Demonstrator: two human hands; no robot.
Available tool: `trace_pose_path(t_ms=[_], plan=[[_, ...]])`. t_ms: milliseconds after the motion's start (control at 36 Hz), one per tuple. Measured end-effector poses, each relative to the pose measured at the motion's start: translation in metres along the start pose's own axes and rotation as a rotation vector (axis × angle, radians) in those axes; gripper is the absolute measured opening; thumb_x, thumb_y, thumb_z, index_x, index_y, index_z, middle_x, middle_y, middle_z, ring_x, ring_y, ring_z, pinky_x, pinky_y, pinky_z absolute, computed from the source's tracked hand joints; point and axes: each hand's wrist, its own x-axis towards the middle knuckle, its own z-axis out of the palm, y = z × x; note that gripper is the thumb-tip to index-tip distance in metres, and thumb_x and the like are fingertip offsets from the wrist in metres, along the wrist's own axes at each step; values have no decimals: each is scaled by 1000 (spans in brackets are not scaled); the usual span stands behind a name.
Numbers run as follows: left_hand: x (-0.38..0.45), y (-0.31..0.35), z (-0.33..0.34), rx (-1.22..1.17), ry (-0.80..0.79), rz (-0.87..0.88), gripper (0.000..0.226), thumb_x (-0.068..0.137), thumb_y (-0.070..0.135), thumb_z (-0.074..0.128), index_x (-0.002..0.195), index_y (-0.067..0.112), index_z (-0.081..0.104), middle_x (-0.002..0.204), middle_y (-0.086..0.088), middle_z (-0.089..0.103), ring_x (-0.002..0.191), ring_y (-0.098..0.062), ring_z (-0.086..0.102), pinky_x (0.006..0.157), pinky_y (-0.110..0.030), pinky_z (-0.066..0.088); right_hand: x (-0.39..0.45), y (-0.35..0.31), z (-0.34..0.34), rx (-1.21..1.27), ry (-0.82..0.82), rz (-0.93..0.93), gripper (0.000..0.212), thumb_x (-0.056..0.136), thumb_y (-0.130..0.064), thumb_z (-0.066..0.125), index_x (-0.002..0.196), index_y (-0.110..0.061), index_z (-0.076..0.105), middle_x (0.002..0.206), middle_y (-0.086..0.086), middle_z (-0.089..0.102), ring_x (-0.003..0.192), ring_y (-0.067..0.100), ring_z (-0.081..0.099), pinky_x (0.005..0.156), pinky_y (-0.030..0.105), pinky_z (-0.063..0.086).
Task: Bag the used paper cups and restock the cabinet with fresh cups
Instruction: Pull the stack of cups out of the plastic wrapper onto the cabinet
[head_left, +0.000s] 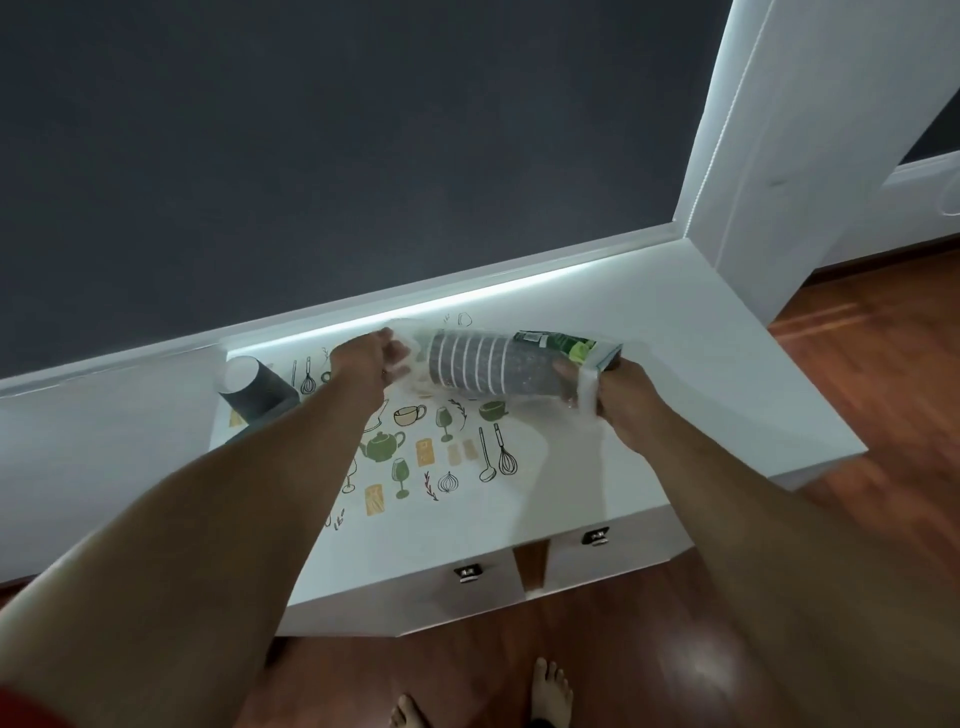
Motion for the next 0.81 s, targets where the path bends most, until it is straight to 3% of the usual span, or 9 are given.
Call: trace_pose_path(t_ms=[83, 139, 250, 306, 389, 472, 611, 722, 806], plan=[[-2, 11, -1, 29, -9, 13, 29, 103, 12, 47, 128, 5, 60, 120, -10, 69, 102, -17, 71, 81, -33, 59, -5, 3, -15, 145, 9, 3, 27, 82, -15, 77, 104, -8, 64, 108, 17, 70, 91, 29, 71, 74, 39, 60], [3, 10, -1, 164, -5, 51, 43, 102, 31, 47, 139, 8, 49, 139, -11, 57, 125, -25, 57, 98, -41, 50, -10, 4, -23, 246, 29, 3, 36, 80, -15, 79, 108, -8, 57, 106, 20, 63, 87, 30, 68, 65, 35, 58], [-4, -4, 5, 370, -38, -115, 102, 64, 84, 58, 140, 16, 45, 139, -14, 52, 118, -36, 58, 99, -53, 45, -10, 3, -28, 343, 30, 26, 63, 77, -20, 82, 129, -6, 48, 114, 20, 64, 92, 31, 69, 66, 35, 58], [-16, -15, 15, 300, -91, -147, 87, 68, 80, 61, 129, 19, 50, 125, -12, 58, 103, -31, 66, 95, -51, 50, -9, 3, -25, 338, 12, -2, 52, 80, -26, 79, 122, -3, 59, 108, 16, 67, 92, 28, 69, 67, 33, 58], [-22, -27, 31, 213, -85, -113, 60, 83, 51, 70, 125, 11, 56, 109, -13, 65, 101, -29, 65, 90, -46, 55, -10, -2, -17, 353, -5, -5, 38, 88, -32, 71, 111, -2, 67, 101, 12, 71, 89, 23, 70, 69, 30, 58], [-24, -23, 39, 168, -116, -59, 39, 96, 10, 60, 134, 5, 54, 121, -11, 64, 109, -26, 66, 89, -40, 57, -7, -3, -17, 397, 4, 19, 43, 85, -30, 74, 116, -2, 66, 110, 11, 69, 96, 22, 67, 72, 30, 57], [-5, -10, 31, -40, -33, 1, 38, 98, 30, 56, 129, 8, 55, 130, -16, 62, 114, -31, 65, 60, -27, 59, -3, -7, -25, 557, 97, 68, 39, 83, -20, 74, 118, -9, 63, 108, 8, 64, 86, 18, 62, 58, 23, 53], [-14, -13, 36, 64, -141, -173, 63, 78, 60, 69, 114, 13, 48, 111, -17, 56, 103, -36, 61, 88, -54, 55, 1, -4, -24, 574, 149, 87, 45, 81, -30, 74, 120, -11, 64, 114, 10, 63, 90, 22, 63, 66, 28, 56], [-25, -31, 50, 127, -258, -213, 44, 87, 36, 71, 115, 5, 57, 119, -18, 61, 97, -35, 65, 89, -53, 55, 2, -1, -21, 564, 154, 93, 40, 83, -32, 72, 116, -12, 64, 117, 11, 64, 100, 27, 66, 80, 38, 59]])
